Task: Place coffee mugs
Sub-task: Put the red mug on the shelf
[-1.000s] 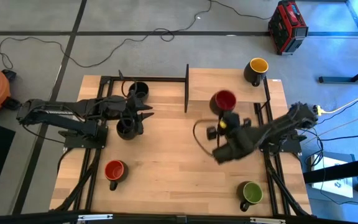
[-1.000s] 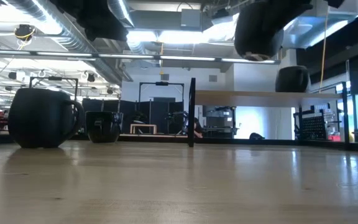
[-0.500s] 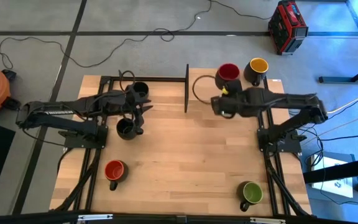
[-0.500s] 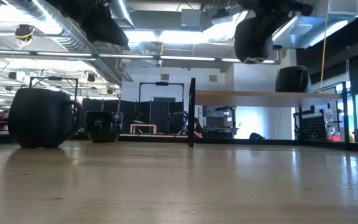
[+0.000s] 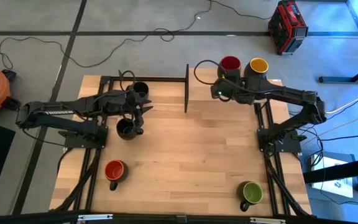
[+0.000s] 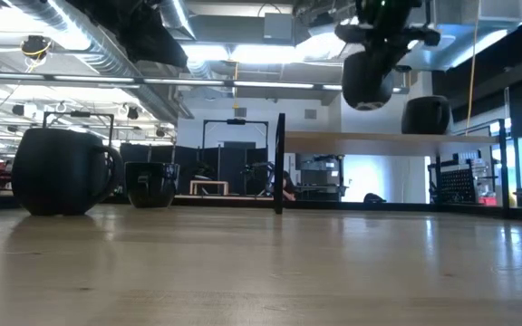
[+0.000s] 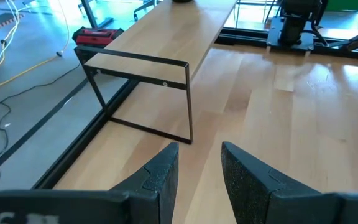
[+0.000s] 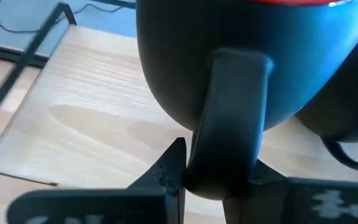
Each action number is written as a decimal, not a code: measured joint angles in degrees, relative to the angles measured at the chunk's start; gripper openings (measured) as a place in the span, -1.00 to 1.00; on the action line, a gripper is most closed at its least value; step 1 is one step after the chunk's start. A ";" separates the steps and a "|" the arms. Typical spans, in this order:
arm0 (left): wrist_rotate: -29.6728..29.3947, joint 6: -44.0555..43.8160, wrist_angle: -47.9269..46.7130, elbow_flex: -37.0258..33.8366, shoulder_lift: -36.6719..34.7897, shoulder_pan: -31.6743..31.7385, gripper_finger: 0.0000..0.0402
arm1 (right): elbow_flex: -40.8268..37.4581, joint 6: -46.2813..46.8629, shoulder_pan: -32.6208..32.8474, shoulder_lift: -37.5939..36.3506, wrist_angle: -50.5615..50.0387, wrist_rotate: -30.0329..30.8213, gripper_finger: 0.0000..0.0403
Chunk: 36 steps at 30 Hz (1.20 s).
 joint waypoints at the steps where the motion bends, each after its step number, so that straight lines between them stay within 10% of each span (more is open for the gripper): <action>1: 0.00 0.00 0.00 0.00 0.00 0.00 -0.42 | -0.96 -0.50 -0.69 0.00 1.46 -0.77 -0.77; 36: -0.50 1.97 0.04 -0.02 0.00 0.00 -0.42 | -6.98 -15.49 -16.28 0.42 15.94 -11.99 -0.77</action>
